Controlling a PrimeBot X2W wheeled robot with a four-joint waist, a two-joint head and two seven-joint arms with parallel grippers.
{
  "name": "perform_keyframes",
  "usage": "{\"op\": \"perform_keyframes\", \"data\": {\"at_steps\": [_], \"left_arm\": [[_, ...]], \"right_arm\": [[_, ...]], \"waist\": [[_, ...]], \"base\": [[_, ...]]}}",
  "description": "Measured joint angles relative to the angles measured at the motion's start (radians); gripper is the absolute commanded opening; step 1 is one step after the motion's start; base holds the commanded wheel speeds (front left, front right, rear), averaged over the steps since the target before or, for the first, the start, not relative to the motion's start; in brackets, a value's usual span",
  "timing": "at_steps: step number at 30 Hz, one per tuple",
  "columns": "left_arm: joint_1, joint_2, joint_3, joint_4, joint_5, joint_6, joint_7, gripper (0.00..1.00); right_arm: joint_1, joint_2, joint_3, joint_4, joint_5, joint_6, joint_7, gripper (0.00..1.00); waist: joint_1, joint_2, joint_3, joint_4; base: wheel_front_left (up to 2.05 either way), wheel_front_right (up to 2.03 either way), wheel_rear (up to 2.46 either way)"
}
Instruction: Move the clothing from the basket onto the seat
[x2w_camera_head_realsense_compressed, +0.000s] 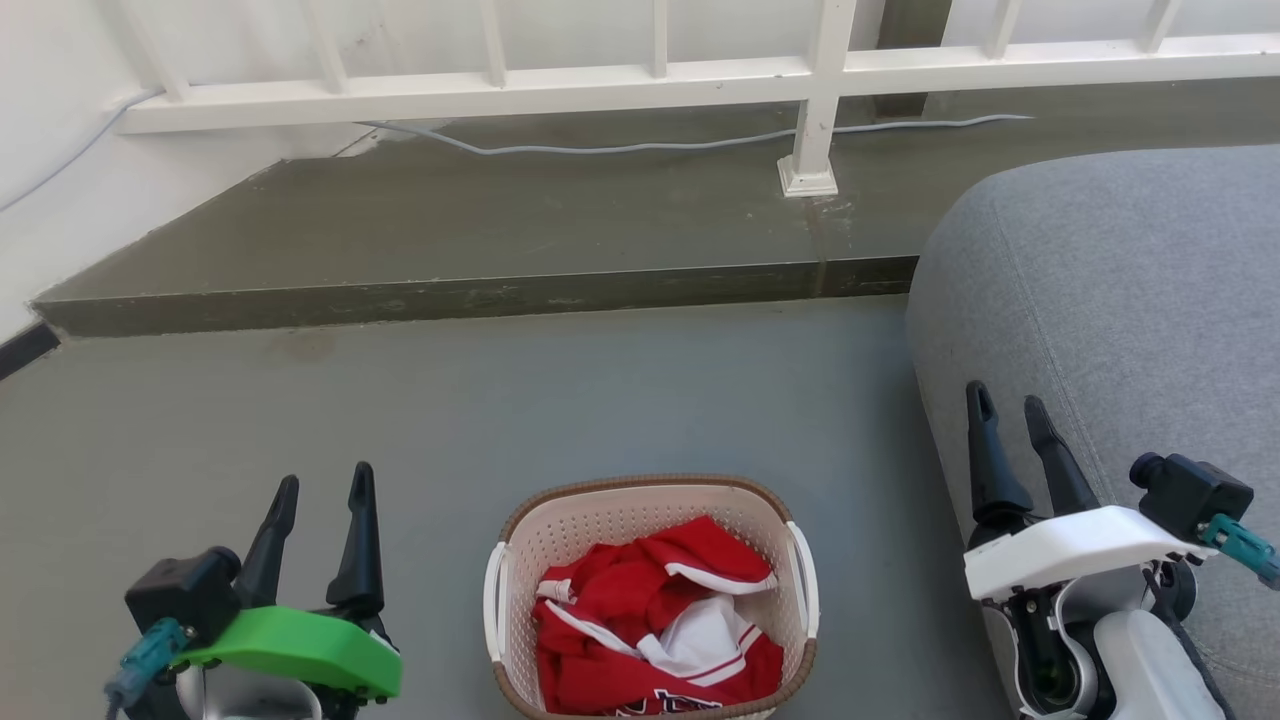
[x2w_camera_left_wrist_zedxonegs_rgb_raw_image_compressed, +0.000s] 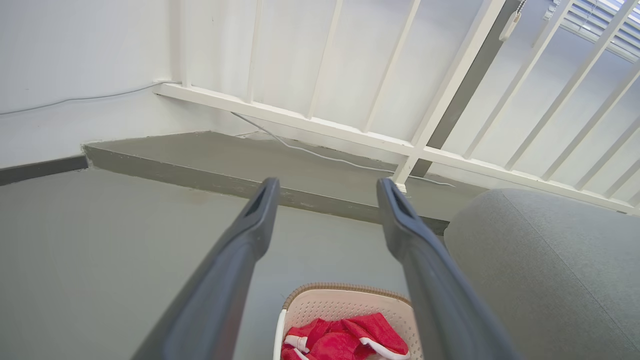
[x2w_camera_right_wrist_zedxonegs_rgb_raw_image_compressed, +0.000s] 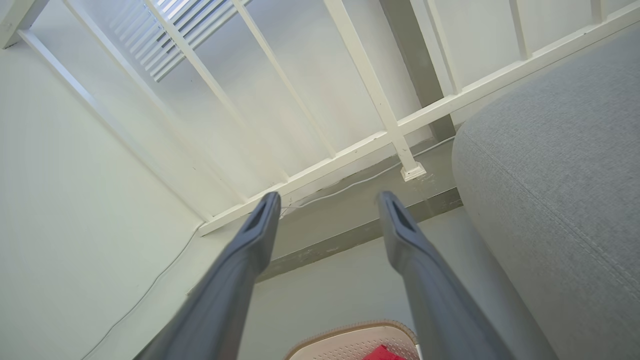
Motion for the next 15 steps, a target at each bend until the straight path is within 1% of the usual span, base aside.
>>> {"op": "perform_keyframes", "data": {"at_steps": [15], "left_arm": [[0.038, 0.015, -0.036, -0.036, 0.211, 0.027, -0.051, 1.0]], "right_arm": [[0.014, -0.002, 0.046, -0.032, -0.21, -0.03, -0.049, 1.0]], "waist": [[0.0, 0.0, -0.012, -0.004]], "base": [[0.0, 0.0, 0.0]]}}
